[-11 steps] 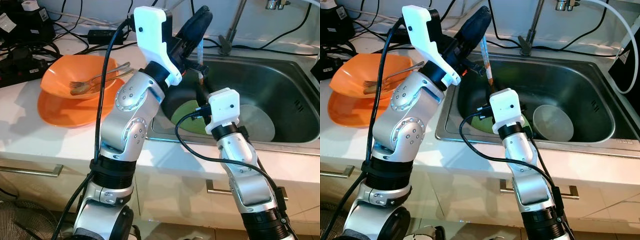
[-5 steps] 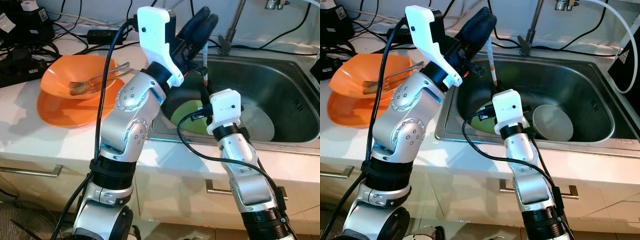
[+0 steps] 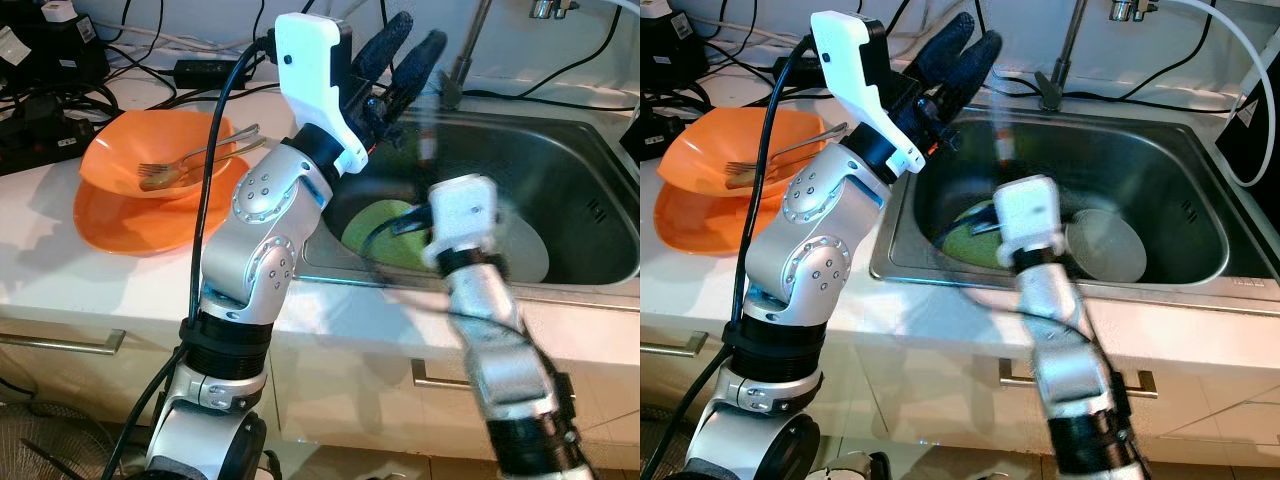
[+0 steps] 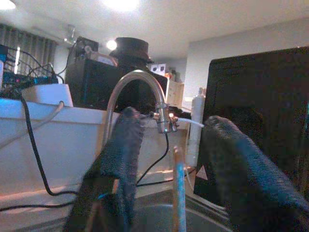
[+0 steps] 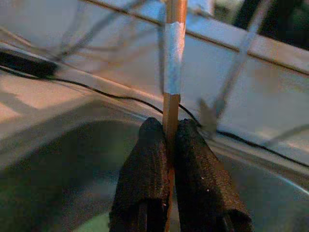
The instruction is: Kitchen organization
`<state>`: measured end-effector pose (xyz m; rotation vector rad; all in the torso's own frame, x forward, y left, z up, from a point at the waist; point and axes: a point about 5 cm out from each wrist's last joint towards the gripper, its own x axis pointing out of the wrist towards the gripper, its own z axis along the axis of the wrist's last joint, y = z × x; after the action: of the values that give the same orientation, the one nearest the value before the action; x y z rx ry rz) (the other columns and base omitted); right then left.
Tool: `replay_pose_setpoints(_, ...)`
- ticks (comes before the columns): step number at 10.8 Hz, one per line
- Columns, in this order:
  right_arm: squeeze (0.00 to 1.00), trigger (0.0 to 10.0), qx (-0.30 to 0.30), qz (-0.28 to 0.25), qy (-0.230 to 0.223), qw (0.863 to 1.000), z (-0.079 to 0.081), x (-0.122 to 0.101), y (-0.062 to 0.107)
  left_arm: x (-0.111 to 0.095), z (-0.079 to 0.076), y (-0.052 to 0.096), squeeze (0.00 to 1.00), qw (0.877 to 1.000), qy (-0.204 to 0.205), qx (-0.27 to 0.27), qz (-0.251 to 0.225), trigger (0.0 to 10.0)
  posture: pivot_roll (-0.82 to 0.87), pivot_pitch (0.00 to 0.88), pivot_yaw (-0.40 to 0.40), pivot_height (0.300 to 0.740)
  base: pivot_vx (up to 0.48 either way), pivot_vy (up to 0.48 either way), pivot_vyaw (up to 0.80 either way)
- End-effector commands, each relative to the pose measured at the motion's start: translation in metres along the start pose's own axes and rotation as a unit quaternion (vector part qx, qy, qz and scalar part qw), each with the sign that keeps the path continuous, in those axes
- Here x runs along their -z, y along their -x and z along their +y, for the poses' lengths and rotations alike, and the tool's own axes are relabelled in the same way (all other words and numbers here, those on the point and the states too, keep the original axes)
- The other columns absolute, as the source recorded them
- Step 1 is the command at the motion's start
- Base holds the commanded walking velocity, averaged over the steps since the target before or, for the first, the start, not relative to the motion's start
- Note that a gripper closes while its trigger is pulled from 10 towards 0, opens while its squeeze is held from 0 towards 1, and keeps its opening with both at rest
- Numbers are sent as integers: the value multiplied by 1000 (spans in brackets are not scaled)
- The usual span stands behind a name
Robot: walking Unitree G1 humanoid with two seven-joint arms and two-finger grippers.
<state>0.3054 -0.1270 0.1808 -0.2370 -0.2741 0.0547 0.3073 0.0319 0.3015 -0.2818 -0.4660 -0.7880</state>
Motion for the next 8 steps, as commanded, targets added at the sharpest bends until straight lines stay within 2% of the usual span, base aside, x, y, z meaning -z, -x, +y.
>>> replay_pose_setpoints(1, 0, 0, 19, 12, 1, 1000, -8, 2, -3, -1, -4, 0, 1000, 1000, 1, 13, 0, 10000, 70, 74, -39, 740, 0, 0, 0)
replay_pose_setpoints(2, 0, 0, 25, 17, 1, 1000, -10, 3, -5, 2, -2, 2, 0, 1000, -4, 6, 7, 10000, 70, 74, -39, 740, 0, 0, 0)
replay_pose_setpoints(3, 0, 0, 30, 32, 5, 999, -11, 6, -6, 6, 2, 4, 0, 1000, -8, -4, 14, 10000, 72, 74, -41, 740, 0, 0, 0)
replay_pose_setpoints(4, 0, 1569, 52, 61, 5, 997, -16, 12, -10, 17, 11, 11, 0, 998, -21, -30, 42, 10000, 74, 75, -42, 740, 0, 0, 0)
replay_pose_setpoints(5, 0, 7137, 57, 74, 17, 996, -18, 15, -13, 24, 16, 17, 0, 997, -33, -41, 63, 10000, 74, 75, -42, 740, 0, 0, 0)
replay_pose_setpoints(6, 0, 10000, 61, 89, 10, 994, -20, 18, -18, 36, 24, 25, 0, 991, -58, -63, 103, 10000, 74, 77, -44, 740, 0, 0, 0)
replay_pose_setpoints(7, 0, 10000, 70, 113, -16, 991, -24, 21, -23, 50, 34, 36, 0, 982, -79, -87, 150, 10000, 74, 77, -44, 740, 0, 0, 0)
replay_pose_setpoints(8, 0, 10000, 76, 144, -34, 986, -28, 26, -30, 61, 35, 46, 0, 977, -86, -71, 183, 10000, 77, 79, -48, 740, 0, 0, 0)
